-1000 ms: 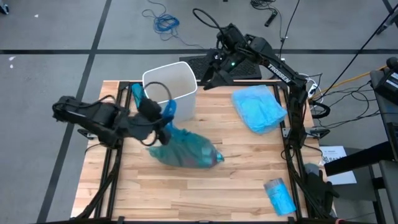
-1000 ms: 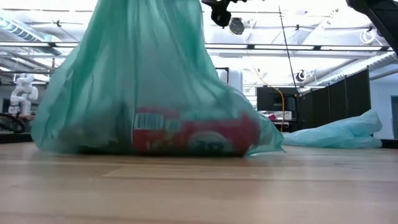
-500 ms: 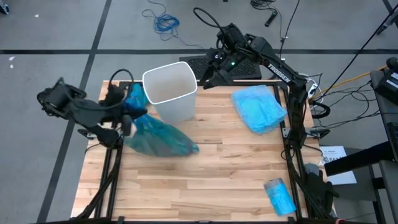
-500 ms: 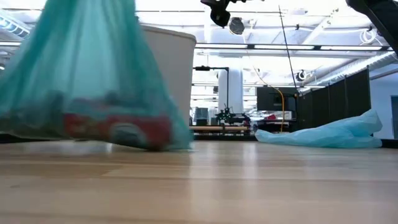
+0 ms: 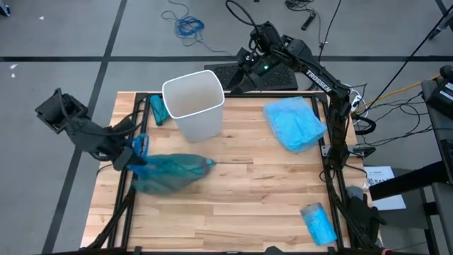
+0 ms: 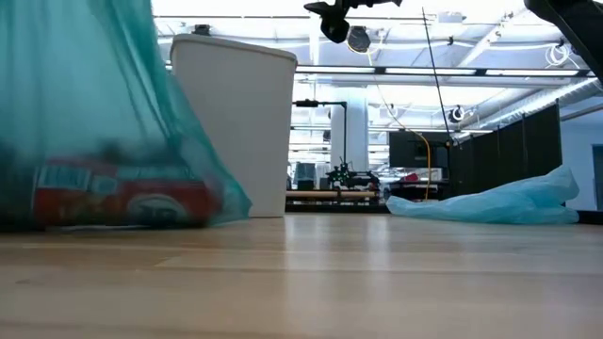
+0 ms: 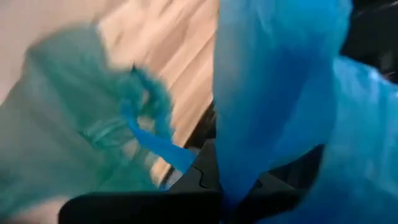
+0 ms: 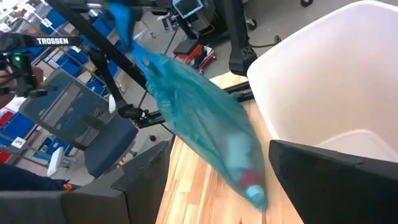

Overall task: Place trash/remove bag and relplace
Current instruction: Close the blue trash bag

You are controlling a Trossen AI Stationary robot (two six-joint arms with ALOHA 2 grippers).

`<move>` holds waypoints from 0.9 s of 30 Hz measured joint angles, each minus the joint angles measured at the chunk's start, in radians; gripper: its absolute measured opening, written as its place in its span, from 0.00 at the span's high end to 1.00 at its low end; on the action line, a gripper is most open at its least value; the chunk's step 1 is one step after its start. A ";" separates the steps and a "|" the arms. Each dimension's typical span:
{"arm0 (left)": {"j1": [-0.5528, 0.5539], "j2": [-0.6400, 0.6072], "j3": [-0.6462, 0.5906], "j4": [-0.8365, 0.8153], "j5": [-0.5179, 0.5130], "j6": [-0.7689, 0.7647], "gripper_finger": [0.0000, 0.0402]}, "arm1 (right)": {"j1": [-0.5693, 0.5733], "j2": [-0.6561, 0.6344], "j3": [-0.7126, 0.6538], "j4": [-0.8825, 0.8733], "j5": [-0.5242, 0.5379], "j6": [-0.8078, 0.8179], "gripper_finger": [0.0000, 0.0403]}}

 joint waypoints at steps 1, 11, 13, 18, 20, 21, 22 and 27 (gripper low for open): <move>-0.013 -0.001 0.000 -0.040 0.027 -0.039 1.00 | 0.000 0.000 0.000 0.000 0.000 0.004 0.33; -0.147 -0.026 -0.003 -0.066 0.262 -0.418 1.00 | 0.000 0.001 0.000 -0.026 -0.002 0.036 0.33; -0.178 -0.023 -0.003 -0.053 0.351 -0.485 1.00 | 0.000 0.001 0.000 -0.038 -0.002 0.035 0.33; -0.239 -0.029 -0.003 -0.031 0.380 -0.592 1.00 | 0.000 0.001 0.000 -0.038 -0.002 0.029 0.33; -0.250 -0.035 -0.003 -0.064 0.303 -0.574 1.00 | 0.000 0.001 0.000 -0.038 -0.002 0.024 0.33; -0.252 -0.039 -0.006 -0.070 0.255 -0.549 1.00 | 0.000 0.001 0.000 -0.038 -0.002 0.020 0.33; -0.255 -0.045 -0.015 -0.064 0.197 -0.512 1.00 | 0.002 0.001 0.000 -0.038 -0.001 0.018 0.33; -0.254 -0.047 -0.054 -0.068 0.093 -0.402 1.00 | 0.008 0.001 0.000 -0.038 0.003 0.017 0.33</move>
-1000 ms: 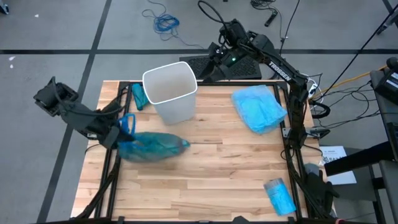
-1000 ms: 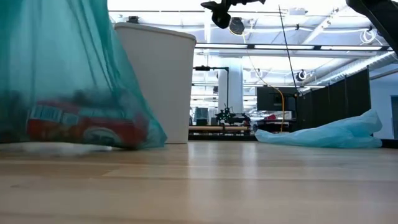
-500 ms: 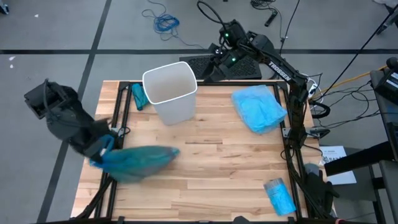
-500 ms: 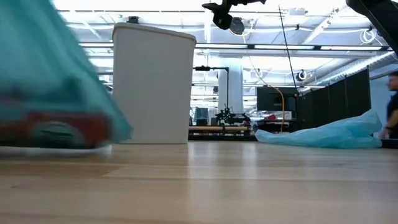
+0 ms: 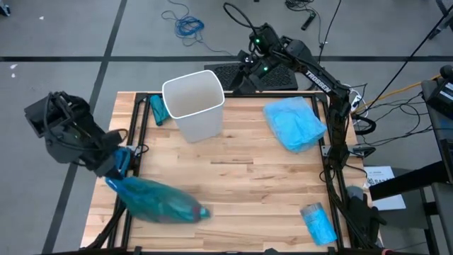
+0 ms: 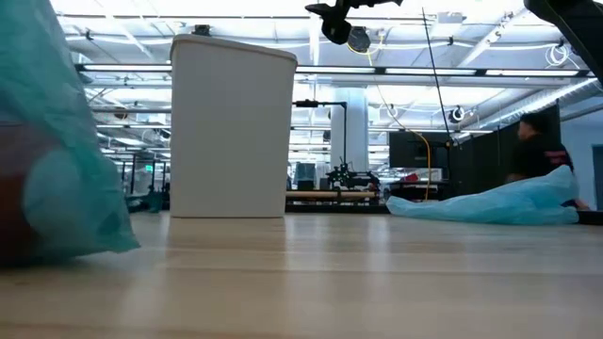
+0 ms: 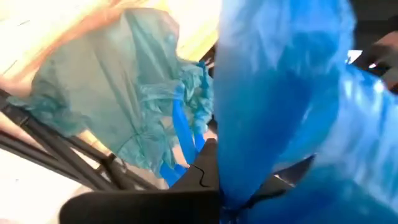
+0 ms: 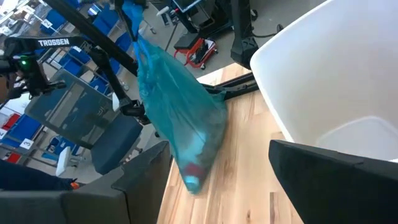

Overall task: Place trash/remove bag and relplace
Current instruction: Close the blue trash bag

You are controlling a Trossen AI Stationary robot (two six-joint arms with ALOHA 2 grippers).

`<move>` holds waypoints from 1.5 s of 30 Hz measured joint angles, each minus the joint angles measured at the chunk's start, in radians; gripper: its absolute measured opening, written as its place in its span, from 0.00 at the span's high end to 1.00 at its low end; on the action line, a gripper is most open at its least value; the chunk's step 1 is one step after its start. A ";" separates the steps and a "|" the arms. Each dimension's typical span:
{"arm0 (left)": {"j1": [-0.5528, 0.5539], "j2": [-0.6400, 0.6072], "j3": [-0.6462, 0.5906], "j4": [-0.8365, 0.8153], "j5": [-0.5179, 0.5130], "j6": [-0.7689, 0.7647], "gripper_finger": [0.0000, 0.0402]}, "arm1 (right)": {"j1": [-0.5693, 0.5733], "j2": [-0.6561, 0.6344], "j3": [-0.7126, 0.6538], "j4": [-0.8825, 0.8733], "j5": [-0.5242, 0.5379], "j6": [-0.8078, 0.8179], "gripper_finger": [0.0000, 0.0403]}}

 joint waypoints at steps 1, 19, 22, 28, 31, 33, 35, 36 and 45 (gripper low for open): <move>0.000 0.006 -0.005 0.001 0.023 0.012 1.00 | 0.000 0.000 0.000 0.000 0.000 0.000 0.33; -0.001 0.021 -0.005 0.151 0.220 -0.207 0.85 | 0.000 0.000 0.000 -0.007 -0.001 -0.009 0.33; -0.001 0.003 -0.005 0.328 0.070 -0.152 0.76 | 0.000 0.000 0.000 -0.007 -0.001 -0.018 0.33; 0.000 -0.035 -0.002 0.440 -0.143 0.042 0.66 | 0.000 0.000 0.000 -0.007 -0.001 -0.027 0.33; 0.000 -0.035 -0.002 0.337 -0.126 0.006 0.65 | 0.000 0.000 0.000 -0.007 -0.001 -0.022 0.33; 0.000 -0.034 -0.003 0.258 -0.095 -0.026 0.65 | 0.000 0.000 0.000 -0.007 -0.001 -0.018 0.33; 0.000 -0.032 -0.003 0.197 -0.065 -0.051 0.65 | 0.000 0.000 0.000 -0.008 -0.002 -0.016 0.33; 0.000 -0.032 -0.003 0.166 -0.053 -0.060 0.65 | 0.000 0.000 0.000 -0.008 -0.002 -0.016 0.33; 0.000 -0.025 -0.004 0.010 0.001 -0.086 0.65 | 0.042 0.015 0.000 -0.001 0.071 -0.030 0.33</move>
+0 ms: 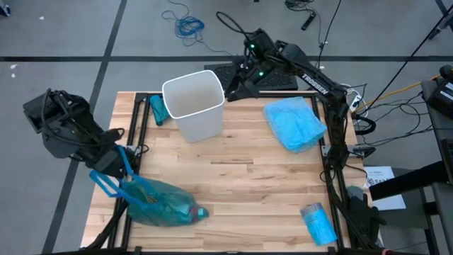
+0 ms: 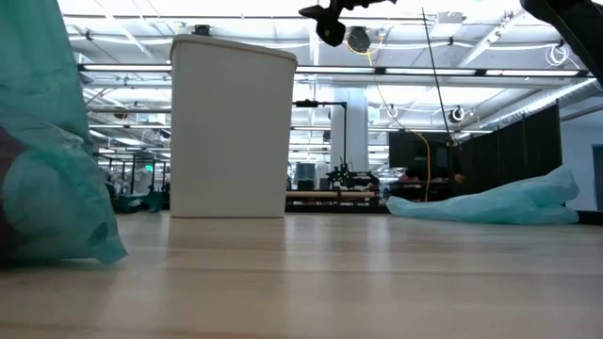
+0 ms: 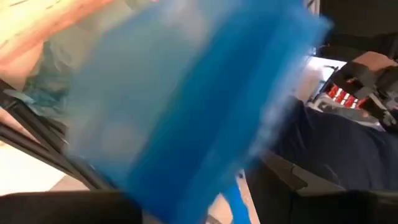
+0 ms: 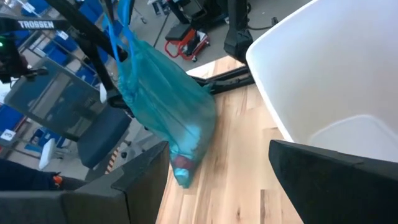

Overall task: Place trash/remove bag and relplace
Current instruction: Close the blue trash bag

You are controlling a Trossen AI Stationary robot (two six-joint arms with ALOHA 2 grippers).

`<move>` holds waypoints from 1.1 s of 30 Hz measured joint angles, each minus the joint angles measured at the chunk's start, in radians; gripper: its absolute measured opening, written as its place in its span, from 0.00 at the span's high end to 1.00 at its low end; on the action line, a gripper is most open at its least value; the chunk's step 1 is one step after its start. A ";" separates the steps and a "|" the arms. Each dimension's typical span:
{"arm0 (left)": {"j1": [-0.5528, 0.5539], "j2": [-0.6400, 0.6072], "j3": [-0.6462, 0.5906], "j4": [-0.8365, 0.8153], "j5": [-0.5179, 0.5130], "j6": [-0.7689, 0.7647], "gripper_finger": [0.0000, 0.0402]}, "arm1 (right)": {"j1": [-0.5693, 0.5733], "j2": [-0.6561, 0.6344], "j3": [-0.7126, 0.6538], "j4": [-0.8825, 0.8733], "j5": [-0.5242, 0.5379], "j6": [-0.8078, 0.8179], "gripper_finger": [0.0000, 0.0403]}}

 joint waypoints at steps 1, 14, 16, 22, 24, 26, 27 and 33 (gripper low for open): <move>0.000 0.003 0.000 0.010 0.005 0.000 0.65 | 0.004 0.004 0.000 0.001 0.002 -0.002 0.33; 0.000 0.005 0.000 0.139 -0.013 0.083 0.65 | 0.014 0.008 0.000 0.002 0.004 -0.005 0.33; 0.000 0.003 0.000 0.141 -0.012 0.081 0.65 | 0.013 0.008 0.000 0.001 0.005 -0.005 0.33; 0.000 -0.003 0.000 0.143 -0.036 0.111 0.65 | 0.014 0.008 0.000 0.001 0.016 -0.004 0.33; 0.000 -0.005 0.000 0.148 -0.051 0.134 0.65 | 0.014 0.008 0.000 0.000 0.041 -0.004 0.33; 0.000 -0.006 0.000 0.170 -0.053 0.134 0.65 | 0.014 0.008 0.000 -0.006 0.057 -0.004 0.33; 0.000 -0.006 0.000 0.186 -0.050 0.128 0.65 | 0.014 0.008 0.000 -0.009 0.057 -0.004 0.33; 0.000 -0.005 0.000 0.235 0.062 -0.021 0.65 | 0.014 0.008 0.000 -0.010 0.057 -0.003 0.33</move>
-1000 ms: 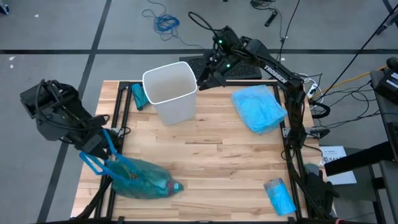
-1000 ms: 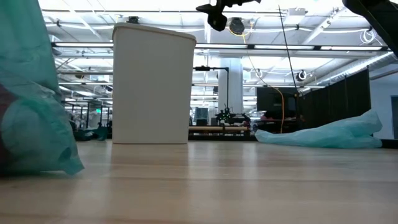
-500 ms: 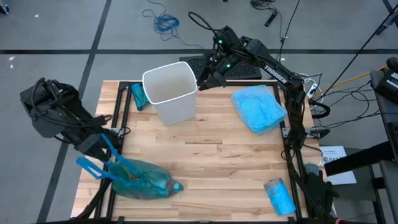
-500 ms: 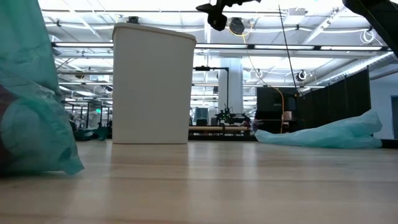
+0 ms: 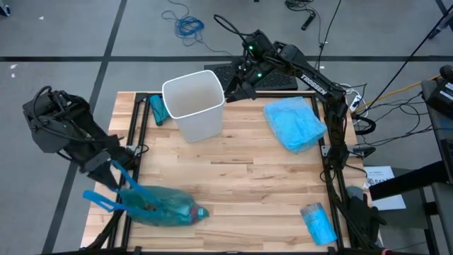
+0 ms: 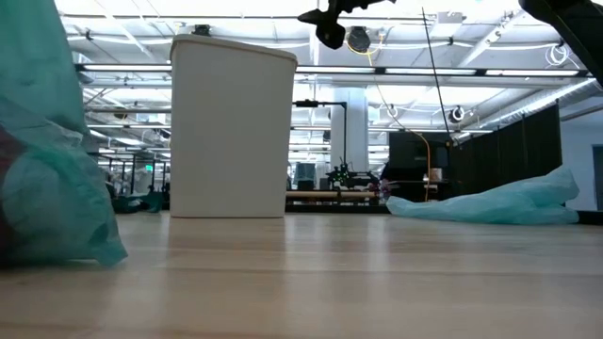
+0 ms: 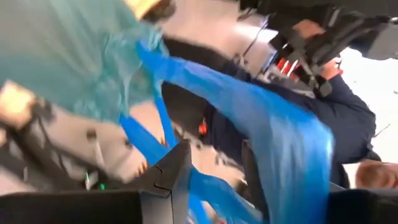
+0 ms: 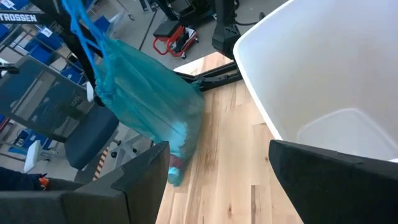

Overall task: Place trash/remove bag and relplace
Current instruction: Close the blue trash bag

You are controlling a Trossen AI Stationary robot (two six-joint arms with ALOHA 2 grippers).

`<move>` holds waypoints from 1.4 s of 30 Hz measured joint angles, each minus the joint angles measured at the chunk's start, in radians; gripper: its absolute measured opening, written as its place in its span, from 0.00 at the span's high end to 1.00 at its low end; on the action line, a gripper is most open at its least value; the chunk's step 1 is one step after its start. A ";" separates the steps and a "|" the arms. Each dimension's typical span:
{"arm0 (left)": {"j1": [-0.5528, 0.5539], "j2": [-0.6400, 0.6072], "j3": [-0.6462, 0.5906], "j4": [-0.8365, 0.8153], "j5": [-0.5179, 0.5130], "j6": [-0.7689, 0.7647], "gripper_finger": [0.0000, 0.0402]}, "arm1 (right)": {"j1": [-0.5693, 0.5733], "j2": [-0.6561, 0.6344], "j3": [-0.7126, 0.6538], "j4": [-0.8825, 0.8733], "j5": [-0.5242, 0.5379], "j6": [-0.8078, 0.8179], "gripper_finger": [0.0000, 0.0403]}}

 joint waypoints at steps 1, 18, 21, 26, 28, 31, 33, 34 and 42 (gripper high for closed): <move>0.000 -0.002 0.000 -0.002 0.028 -0.034 0.65 | 0.000 0.000 0.000 -0.003 0.000 0.000 0.33; 0.000 -0.085 0.000 -0.024 -0.374 0.138 0.65 | -0.001 0.000 0.000 -0.050 -0.003 -0.015 0.33; 0.000 -0.094 0.000 -0.023 -0.380 0.103 0.65 | -0.001 0.000 0.000 -0.050 -0.004 -0.016 0.33; 0.000 -0.098 0.000 -0.019 -0.192 -0.034 0.65 | -0.006 0.000 0.000 -0.050 -0.002 -0.024 0.33; 0.000 -0.103 0.000 -0.012 -0.119 -0.060 0.65 | -0.006 0.000 0.000 -0.049 -0.002 -0.027 0.33; 0.000 -0.122 0.000 0.019 -0.092 -0.096 0.65 | -0.006 0.000 0.000 -0.049 -0.001 -0.030 0.33; 0.000 -0.137 0.000 0.033 -0.094 -0.110 0.65 | -0.006 0.000 0.000 -0.049 -0.001 -0.031 0.33; 0.000 -0.145 0.000 0.035 -0.094 -0.113 0.65 | -0.006 0.000 0.000 -0.049 -0.001 -0.031 0.33; 0.000 -0.212 0.001 0.029 -0.217 -0.061 0.65 | -0.007 0.000 0.000 -0.049 0.006 -0.038 0.33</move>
